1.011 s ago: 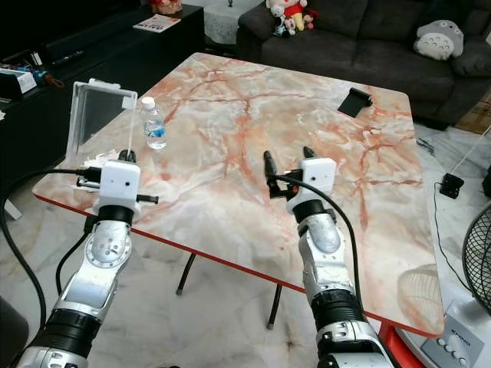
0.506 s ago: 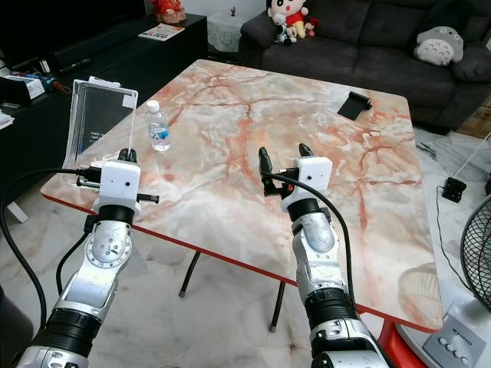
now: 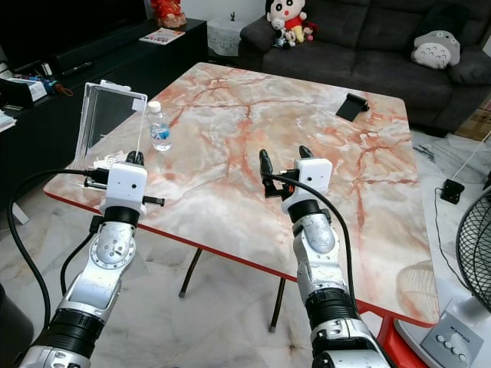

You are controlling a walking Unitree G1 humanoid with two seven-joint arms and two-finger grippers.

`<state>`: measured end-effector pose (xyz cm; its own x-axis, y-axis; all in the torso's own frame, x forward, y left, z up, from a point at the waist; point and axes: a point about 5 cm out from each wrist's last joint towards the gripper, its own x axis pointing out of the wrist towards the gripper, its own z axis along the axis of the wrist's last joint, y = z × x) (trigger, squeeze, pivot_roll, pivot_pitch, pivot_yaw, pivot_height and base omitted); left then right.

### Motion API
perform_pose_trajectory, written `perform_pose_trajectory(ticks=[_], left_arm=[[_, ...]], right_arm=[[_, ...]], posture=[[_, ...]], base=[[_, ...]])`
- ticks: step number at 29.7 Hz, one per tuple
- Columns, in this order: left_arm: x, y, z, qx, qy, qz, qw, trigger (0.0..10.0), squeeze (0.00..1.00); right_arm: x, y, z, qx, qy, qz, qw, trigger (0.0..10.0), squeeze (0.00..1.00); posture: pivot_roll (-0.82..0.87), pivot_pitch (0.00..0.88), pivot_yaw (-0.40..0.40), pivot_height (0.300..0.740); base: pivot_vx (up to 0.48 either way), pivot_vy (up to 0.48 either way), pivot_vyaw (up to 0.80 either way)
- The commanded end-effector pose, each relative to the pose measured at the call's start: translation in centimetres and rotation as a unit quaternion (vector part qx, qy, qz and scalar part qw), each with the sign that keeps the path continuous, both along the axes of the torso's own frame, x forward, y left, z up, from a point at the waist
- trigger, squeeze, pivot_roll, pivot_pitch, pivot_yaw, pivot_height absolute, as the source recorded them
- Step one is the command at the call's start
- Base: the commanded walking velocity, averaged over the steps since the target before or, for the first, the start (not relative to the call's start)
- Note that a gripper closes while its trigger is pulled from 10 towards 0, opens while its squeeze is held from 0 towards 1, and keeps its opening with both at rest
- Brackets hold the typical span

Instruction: Picking trash to rubbish bin

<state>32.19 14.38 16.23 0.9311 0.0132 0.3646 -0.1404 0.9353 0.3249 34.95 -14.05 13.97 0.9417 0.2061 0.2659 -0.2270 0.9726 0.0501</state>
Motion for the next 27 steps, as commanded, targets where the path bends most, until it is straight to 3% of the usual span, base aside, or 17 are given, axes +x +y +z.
perform_pose_trajectory(ticks=[1, 9, 27], left_arm=[[0.07, -0.02, 0.19, 0.002, -0.003, -0.003, 1.0, 10.0, 0.0], [0.05, 0.09, 0.2, 0.001, -0.003, 0.0, 1.0, 10.0, 0.0], [0.05, 0.19, 0.27, -0.005, -0.003, 0.002, 1.0, 10.0, 0.0]], right_arm=[[0.14, -0.3, 0.21, 0.003, -0.002, -0.006, 1.0, 10.0, 0.0], [0.16, -0.28, 0.13, 0.004, 0.001, -0.005, 1.0, 10.0, 0.0], [0.13, -0.31, -0.02, 0.003, 0.004, -0.005, 1.0, 10.0, 0.0]], posture=[[0.01, 0.016, -0.034, 0.74], [0.01, 0.017, -0.034, 0.74], [0.01, 0.035, -0.037, 0.74]], base=[[0.0, 0.0, 0.0], [0.0, 0.0, 0.0], [-0.249, 0.0, 0.0]])
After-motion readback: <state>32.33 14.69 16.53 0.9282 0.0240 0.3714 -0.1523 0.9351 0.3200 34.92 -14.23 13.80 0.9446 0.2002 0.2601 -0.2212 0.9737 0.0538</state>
